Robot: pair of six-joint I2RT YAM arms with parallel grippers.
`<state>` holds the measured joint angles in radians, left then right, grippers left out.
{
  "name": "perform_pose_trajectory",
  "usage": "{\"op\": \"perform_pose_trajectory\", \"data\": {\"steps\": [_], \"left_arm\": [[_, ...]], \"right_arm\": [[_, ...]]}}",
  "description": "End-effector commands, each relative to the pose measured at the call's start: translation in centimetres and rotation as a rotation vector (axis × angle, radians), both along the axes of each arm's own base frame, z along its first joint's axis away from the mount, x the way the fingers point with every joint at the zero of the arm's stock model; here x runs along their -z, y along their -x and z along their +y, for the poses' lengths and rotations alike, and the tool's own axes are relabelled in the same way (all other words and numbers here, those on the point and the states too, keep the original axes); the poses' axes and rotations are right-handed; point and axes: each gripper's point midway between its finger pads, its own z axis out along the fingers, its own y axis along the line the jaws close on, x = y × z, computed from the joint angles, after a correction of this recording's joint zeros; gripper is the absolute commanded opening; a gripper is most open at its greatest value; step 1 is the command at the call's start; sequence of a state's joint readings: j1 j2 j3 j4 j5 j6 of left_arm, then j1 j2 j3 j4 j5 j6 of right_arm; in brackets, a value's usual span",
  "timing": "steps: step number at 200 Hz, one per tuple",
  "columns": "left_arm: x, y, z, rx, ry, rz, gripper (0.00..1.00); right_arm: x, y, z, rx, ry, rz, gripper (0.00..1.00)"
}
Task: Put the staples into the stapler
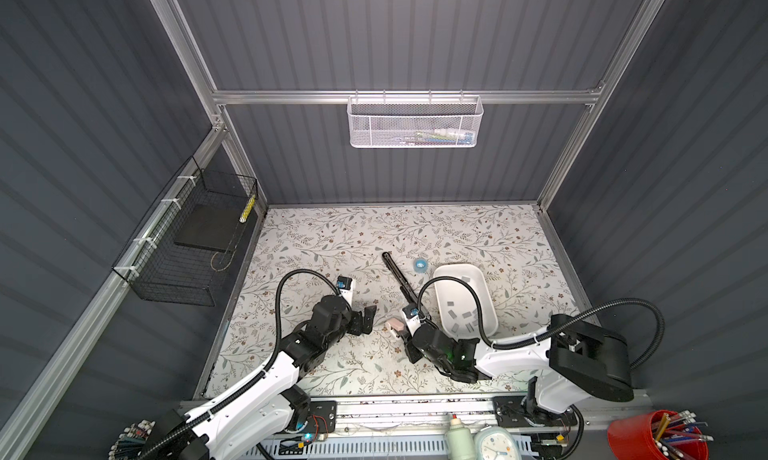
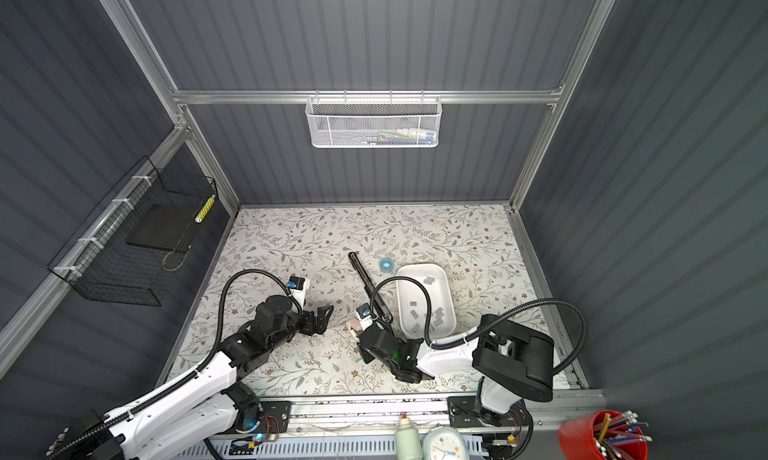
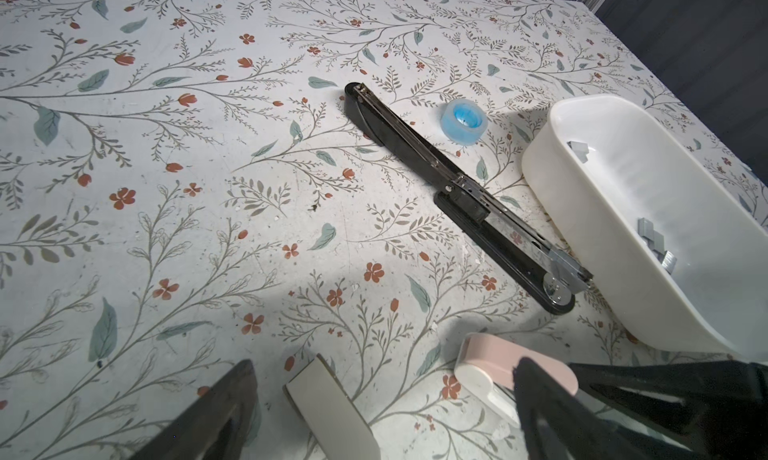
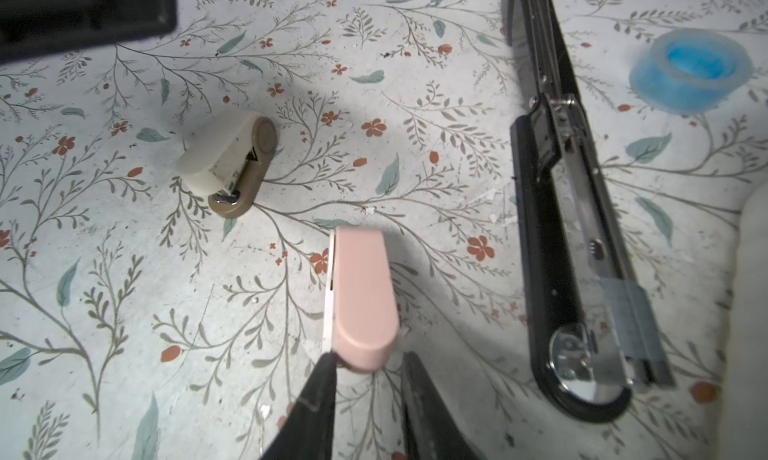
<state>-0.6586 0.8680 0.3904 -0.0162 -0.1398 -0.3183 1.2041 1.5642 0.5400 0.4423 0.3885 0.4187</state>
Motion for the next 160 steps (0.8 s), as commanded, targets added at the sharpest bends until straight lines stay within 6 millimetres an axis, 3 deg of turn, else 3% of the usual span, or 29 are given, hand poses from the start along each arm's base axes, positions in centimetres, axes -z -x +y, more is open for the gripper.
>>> {"op": "perform_pose_trajectory", "data": {"steps": [1,45,72,118,160], "left_arm": [[-1.2,-0.4,0.0,-0.015,0.008,-0.019,0.97],[-1.3,-0.3,0.0,-0.016,0.010,-0.024,0.97],[-1.2,-0.3,0.0,-0.016,0.014,-0.024,0.97],[-1.2,-0.3,0.0,-0.012,0.011,-0.020,0.97],[-1.1,-0.2,0.0,-0.012,0.017,-0.020,0.97]], "right_arm": [[-1.5,-0.1,0.3,0.004,-0.039,-0.014,0.28],[-4.9,-0.1,0.5,-0.017,-0.067,-0.062,0.30],[-5.7,-0.5,0.8,-0.017,-0.059,-0.083,0.31],[-3.8,-1.3,2.5,-0.015,0.001,-0.060,0.30],[-2.0,-1.5,2.8,-0.008,0.014,-0.041,0.29]]}}
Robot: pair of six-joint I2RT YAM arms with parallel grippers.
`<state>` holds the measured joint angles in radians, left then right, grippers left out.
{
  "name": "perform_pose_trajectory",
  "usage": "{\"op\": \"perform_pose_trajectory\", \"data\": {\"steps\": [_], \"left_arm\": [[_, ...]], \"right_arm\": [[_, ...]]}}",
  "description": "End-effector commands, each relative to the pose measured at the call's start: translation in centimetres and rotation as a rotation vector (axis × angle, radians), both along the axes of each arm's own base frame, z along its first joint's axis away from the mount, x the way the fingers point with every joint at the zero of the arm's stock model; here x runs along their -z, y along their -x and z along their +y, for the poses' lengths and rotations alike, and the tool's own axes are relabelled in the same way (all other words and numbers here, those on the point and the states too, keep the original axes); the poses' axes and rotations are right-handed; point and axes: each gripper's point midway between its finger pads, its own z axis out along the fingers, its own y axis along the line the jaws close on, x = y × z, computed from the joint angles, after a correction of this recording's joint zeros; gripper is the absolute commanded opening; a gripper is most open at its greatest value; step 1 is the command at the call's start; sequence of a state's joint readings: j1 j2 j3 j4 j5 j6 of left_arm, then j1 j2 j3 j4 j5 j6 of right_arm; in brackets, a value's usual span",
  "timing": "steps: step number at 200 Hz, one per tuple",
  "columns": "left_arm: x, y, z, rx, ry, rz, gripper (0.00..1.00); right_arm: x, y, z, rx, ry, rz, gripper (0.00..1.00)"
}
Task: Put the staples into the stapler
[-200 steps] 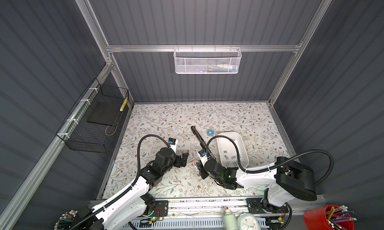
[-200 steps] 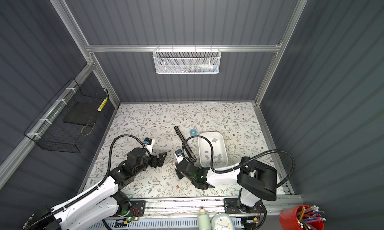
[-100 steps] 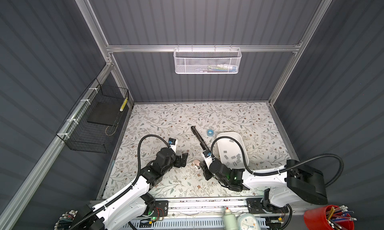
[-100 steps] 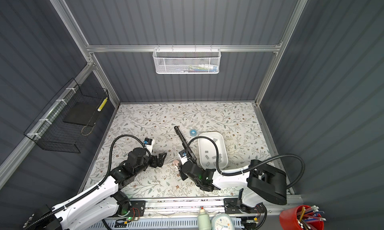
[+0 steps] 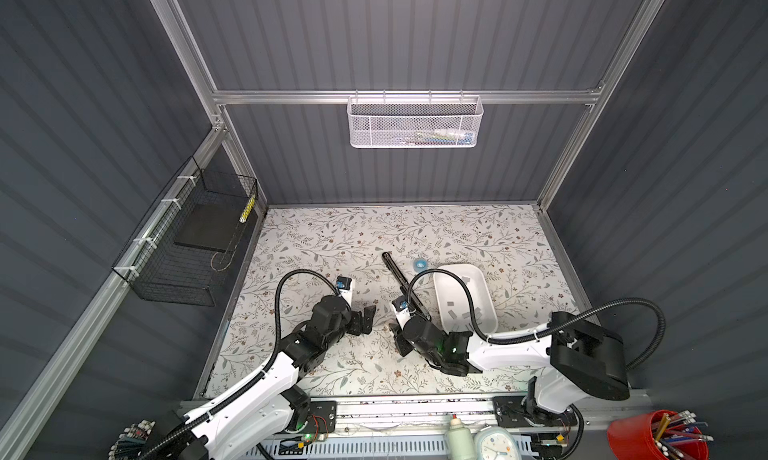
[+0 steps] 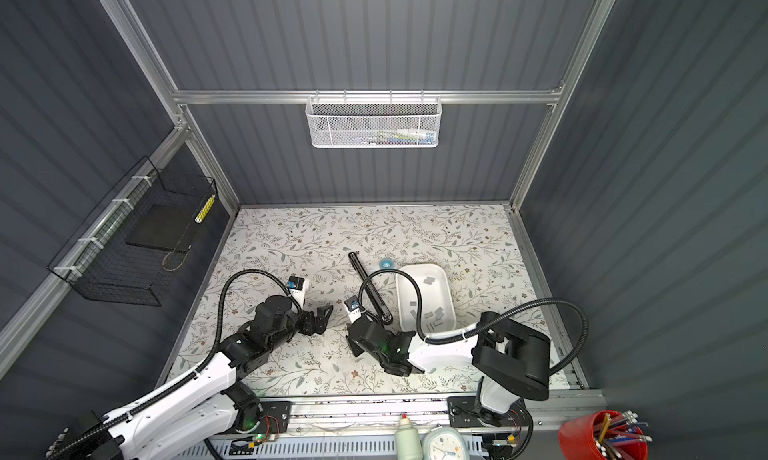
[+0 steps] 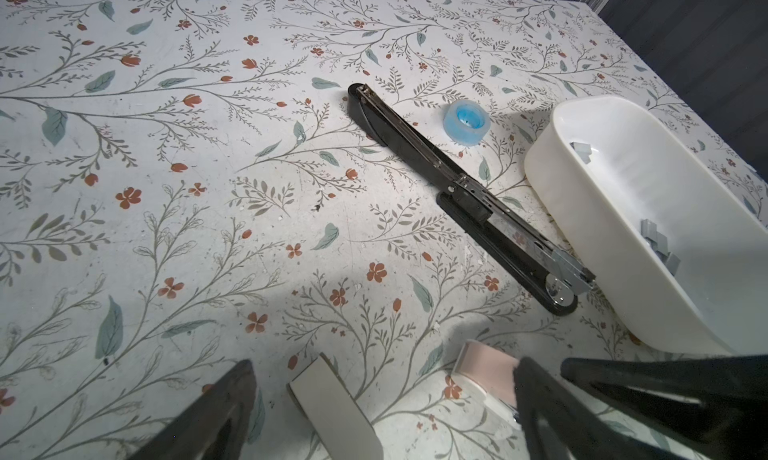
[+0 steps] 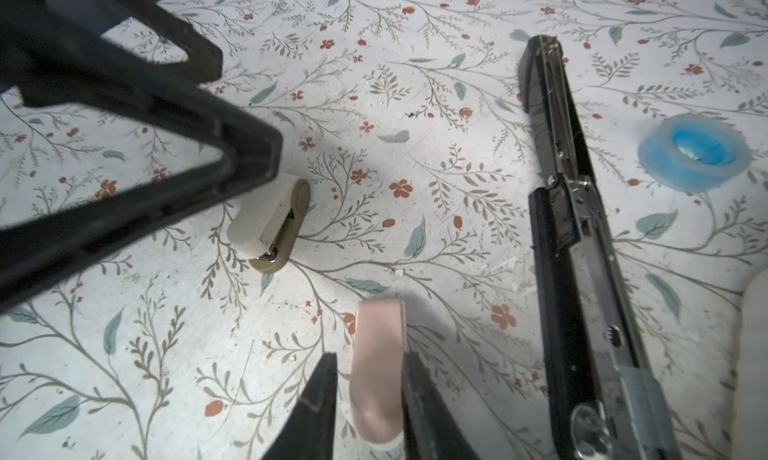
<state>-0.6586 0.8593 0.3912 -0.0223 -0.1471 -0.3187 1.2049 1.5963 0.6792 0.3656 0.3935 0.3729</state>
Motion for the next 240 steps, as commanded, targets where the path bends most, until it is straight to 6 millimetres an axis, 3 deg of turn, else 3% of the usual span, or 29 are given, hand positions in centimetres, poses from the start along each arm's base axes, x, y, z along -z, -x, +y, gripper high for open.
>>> {"op": "perform_pose_trajectory", "data": {"steps": [1,121,169,240], "left_arm": [[-0.9,-0.2,-0.1,-0.006,0.017,-0.015,0.97],[-0.2,-0.5,-0.6,0.005,0.006,0.003,0.98],[-0.3,-0.4,-0.6,0.006,0.010,0.000,0.98],[-0.2,-0.5,-0.7,0.011,0.004,0.005,0.98]], "right_arm": [[0.6,-0.3,0.0,0.015,0.012,-0.002,0.29],[4.4,0.3,-2.0,0.066,0.006,0.066,0.29],[4.4,0.5,-1.3,0.042,-0.005,0.077,0.28],[6.0,1.0,-1.3,0.044,0.019,0.108,0.25]]}}
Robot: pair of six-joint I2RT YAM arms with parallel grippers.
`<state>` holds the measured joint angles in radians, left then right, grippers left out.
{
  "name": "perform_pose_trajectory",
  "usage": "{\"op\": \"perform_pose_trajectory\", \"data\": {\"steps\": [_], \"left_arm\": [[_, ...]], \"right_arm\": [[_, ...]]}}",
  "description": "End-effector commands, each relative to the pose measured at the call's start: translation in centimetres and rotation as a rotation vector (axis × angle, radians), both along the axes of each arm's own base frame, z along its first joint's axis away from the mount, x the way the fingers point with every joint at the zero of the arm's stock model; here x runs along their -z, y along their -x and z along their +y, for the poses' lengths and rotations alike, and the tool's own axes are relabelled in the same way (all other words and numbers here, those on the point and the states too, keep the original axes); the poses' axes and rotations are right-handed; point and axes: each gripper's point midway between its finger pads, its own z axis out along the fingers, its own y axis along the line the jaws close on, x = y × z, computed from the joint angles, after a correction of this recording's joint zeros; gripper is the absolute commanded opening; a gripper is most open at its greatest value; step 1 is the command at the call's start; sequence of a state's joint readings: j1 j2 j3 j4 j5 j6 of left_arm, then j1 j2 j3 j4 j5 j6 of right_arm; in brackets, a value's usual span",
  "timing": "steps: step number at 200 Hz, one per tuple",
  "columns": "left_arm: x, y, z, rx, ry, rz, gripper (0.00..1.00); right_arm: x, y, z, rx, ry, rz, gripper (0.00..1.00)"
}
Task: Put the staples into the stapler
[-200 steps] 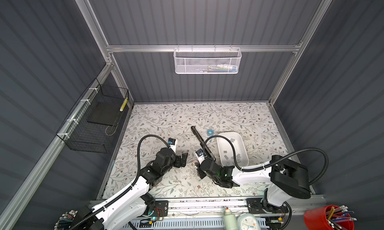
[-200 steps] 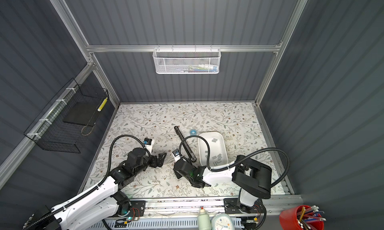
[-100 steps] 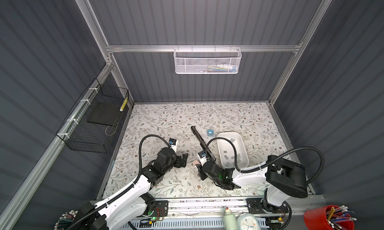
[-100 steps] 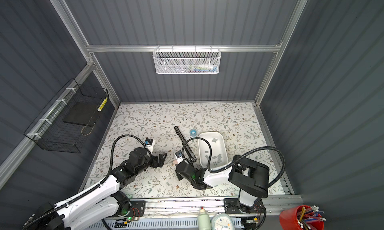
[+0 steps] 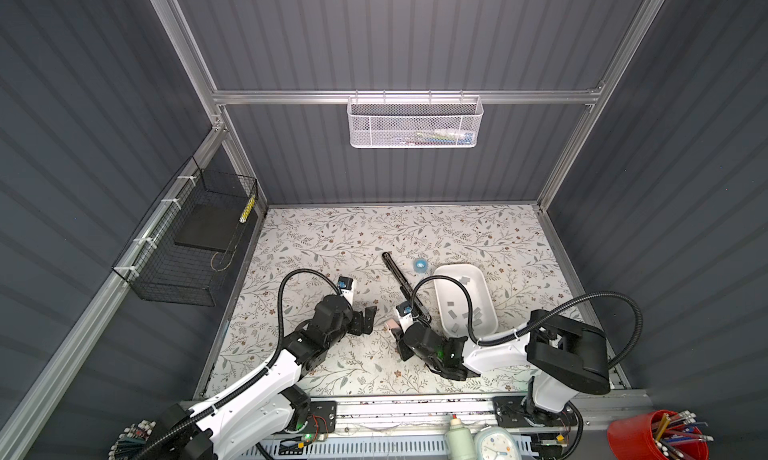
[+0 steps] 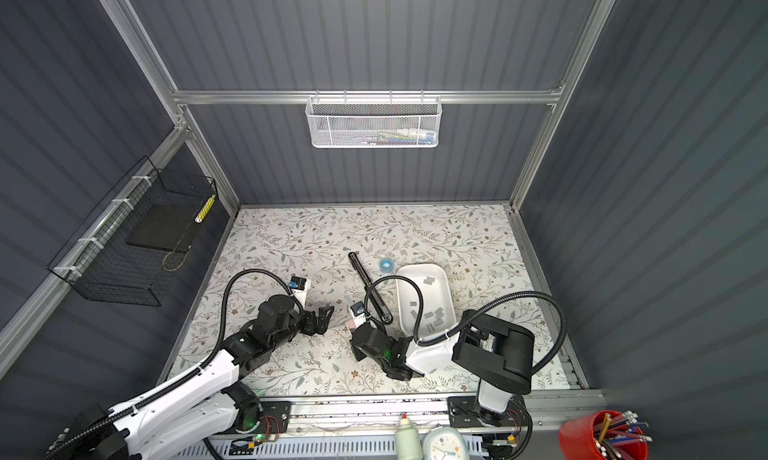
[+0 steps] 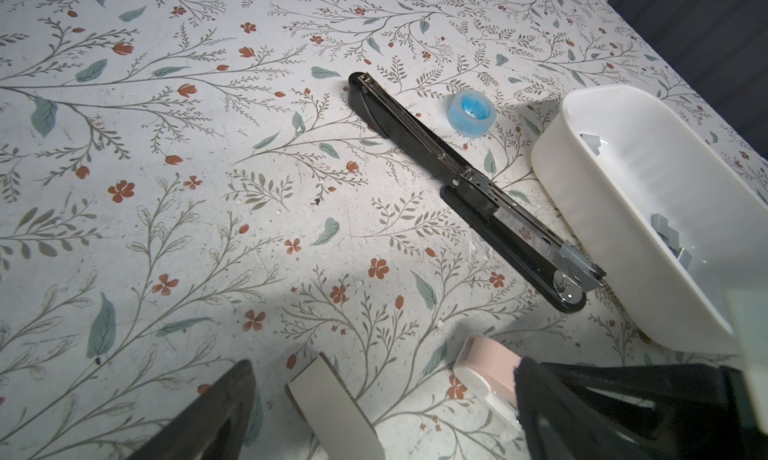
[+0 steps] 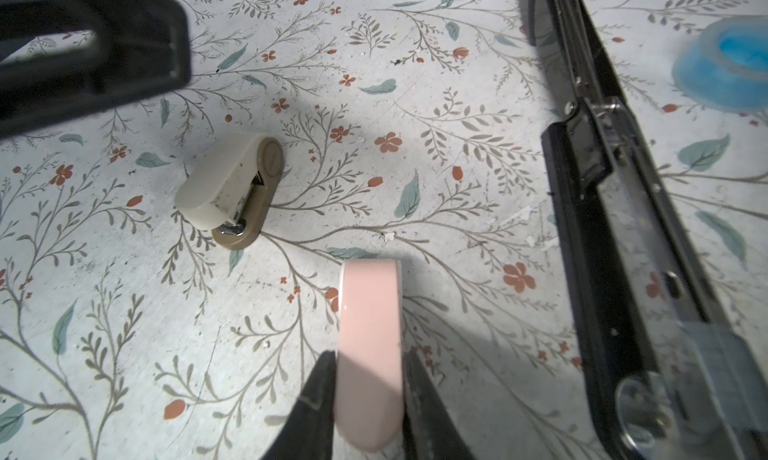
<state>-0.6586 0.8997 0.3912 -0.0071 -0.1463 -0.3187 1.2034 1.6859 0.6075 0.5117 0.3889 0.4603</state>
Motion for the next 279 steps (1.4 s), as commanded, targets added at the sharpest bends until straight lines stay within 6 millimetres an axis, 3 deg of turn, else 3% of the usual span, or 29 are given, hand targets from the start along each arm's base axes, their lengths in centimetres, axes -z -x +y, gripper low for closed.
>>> {"op": "perform_pose_trajectory", "data": {"steps": [1,216,247,279], "left_arm": [[-1.0,-0.3,-0.6,0.010,0.020,-0.015,0.98],[-1.2,-0.2,-0.6,0.013,0.029,-0.015,0.98],[-1.2,-0.2,-0.6,0.012,0.030,-0.015,0.98],[-1.4,-0.2,-0.6,0.011,0.035,-0.019,0.98]], "right_arm": [[2.6,0.7,-0.7,-0.004,0.059,0.053,0.25],[8.4,2.2,-1.8,0.076,0.197,0.107,0.22],[7.5,2.0,-1.4,0.071,0.180,0.098,0.26],[3.7,1.4,-0.3,0.060,0.135,0.049,0.37]]}}
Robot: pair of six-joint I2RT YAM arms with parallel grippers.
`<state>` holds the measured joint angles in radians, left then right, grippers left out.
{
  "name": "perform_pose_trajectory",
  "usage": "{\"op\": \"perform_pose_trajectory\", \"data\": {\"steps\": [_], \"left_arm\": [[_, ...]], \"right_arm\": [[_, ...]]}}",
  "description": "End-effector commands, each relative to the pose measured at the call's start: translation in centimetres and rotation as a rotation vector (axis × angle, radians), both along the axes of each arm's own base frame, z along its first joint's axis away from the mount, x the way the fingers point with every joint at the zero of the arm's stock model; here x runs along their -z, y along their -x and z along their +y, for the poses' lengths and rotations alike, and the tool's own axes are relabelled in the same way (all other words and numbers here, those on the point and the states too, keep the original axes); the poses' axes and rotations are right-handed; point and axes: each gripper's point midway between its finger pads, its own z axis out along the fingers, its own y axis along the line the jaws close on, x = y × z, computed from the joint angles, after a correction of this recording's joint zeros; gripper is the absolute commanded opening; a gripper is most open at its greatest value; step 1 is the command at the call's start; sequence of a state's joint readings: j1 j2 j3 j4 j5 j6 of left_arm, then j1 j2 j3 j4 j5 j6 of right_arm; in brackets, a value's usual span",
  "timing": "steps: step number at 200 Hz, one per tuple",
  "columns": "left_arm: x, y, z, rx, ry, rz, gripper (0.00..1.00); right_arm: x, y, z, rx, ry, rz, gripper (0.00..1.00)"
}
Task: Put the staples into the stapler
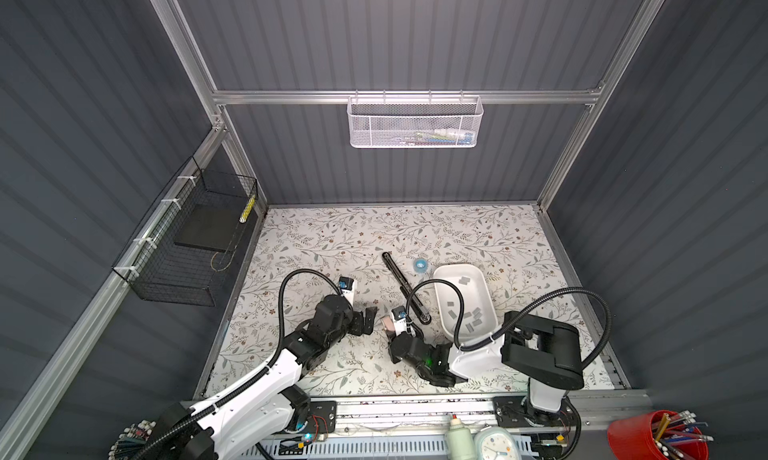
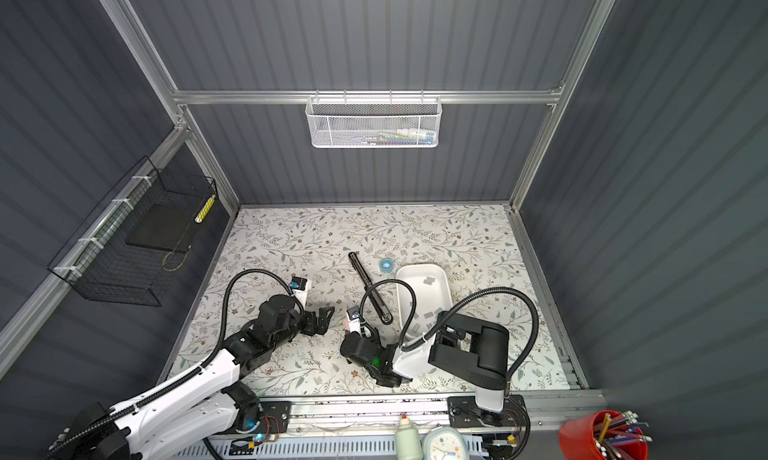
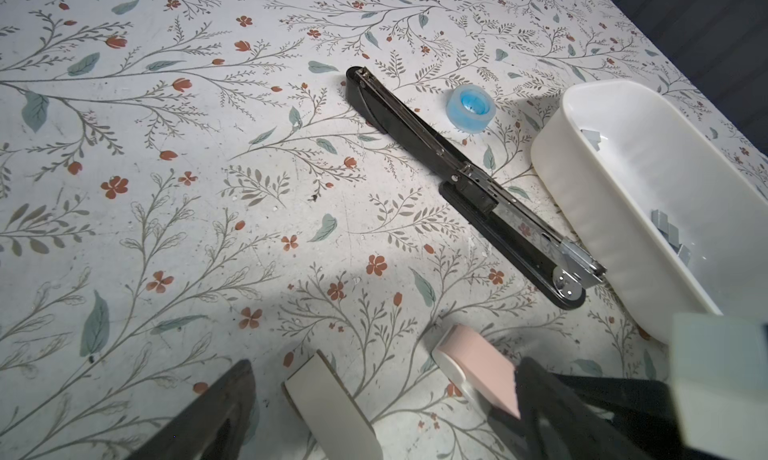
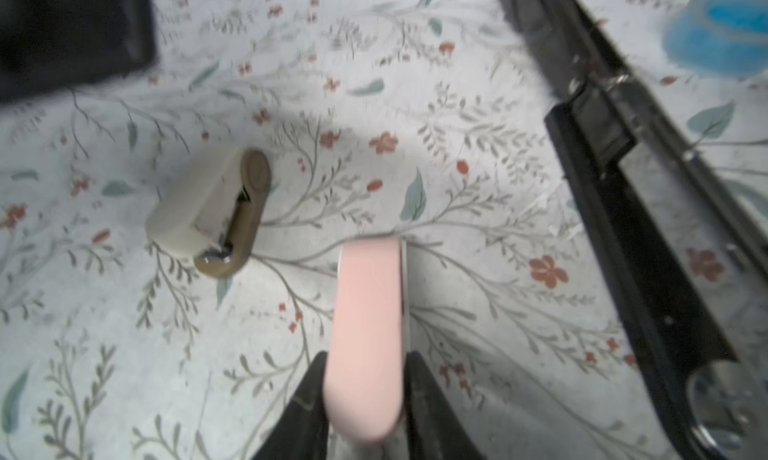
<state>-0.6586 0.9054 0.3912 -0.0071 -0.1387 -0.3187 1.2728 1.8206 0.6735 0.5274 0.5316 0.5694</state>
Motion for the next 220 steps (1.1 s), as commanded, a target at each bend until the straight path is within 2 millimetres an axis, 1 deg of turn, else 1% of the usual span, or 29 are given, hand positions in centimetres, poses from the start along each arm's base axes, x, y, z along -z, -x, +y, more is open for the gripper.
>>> {"op": "perform_pose_trajectory", "data": {"steps": [1,14,25,33,42,55,70,80,100,118,142,151,158,167,178,192,220], "left_arm": [[-1.6,-0.2,-0.5,0.004,0.034,-0.025,0.98],[-1.6,-0.2,-0.4,0.002,0.032,-0.025,0.98],[-1.8,-0.3,-0.3,-0.002,0.029,-0.027,0.98],[-1.9,-0.4,-0.2,-0.010,0.023,-0.028,0.98],[-2.1,-0.6,0.0,-0.021,0.014,-0.033,0.99],[-2.6,-0.9,0.5,-0.051,-0.004,-0.045,0.99],[-3.1,-1.7,1.6,-0.127,-0.029,-0.066,1.00],[-3.2,-2.3,2.4,-0.186,-0.040,-0.079,1.00],[-3.2,-3.4,3.0,-0.223,-0.037,-0.073,1.00],[-3.3,-3.8,2.9,-0.203,0.036,-0.045,1.00],[-3.0,-2.3,1.7,-0.097,0.103,-0.061,1.00],[-2.9,-1.9,2.0,-0.084,0.088,-0.085,1.00],[-3.0,-2.1,2.9,-0.140,0.076,-0.091,1.00],[-3.2,-2.1,3.0,-0.139,0.077,-0.093,1.00],[-3.5,-2.0,2.0,-0.089,0.105,-0.094,1.00],[-3.7,-1.9,1.0,-0.043,0.123,-0.085,1.00],[-3.6,-2.1,1.2,-0.054,0.110,-0.090,1.00]], "right_arm": [[1.6,1.2,-1.5,-0.043,0.124,0.064,0.37],[0.0,0.9,-1.0,-0.051,0.112,0.040,0.39],[-1.4,0.8,-0.5,-0.061,0.096,0.027,0.44],[-2.1,0.7,-0.2,-0.069,0.085,0.021,0.48],[-2.8,0.7,0.2,-0.080,0.074,0.017,0.49],[-3.2,0.8,0.2,-0.083,0.067,0.016,0.51],[-3.2,0.8,-0.4,-0.065,0.060,0.017,0.50],[-3.3,0.8,-1.0,-0.048,0.057,0.014,0.48],[-3.5,0.7,-2.5,-0.007,0.057,0.012,0.43],[-3.2,0.6,-4.1,0.045,0.073,0.022,0.39],[-2.0,0.7,-5.9,0.120,0.104,0.063,0.37],[-1.3,0.8,-6.5,0.146,0.115,0.080,0.37],[-0.8,0.8,-6.7,0.163,0.122,0.090,0.37],[-0.3,0.8,-6.8,0.178,0.133,0.103,0.37],[0.1,0.7,-6.4,0.186,0.147,0.114,0.37],[0.3,0.5,-5.2,0.177,0.162,0.120,0.37],[0.7,-0.3,-3.0,0.169,0.182,0.115,0.37]]}}
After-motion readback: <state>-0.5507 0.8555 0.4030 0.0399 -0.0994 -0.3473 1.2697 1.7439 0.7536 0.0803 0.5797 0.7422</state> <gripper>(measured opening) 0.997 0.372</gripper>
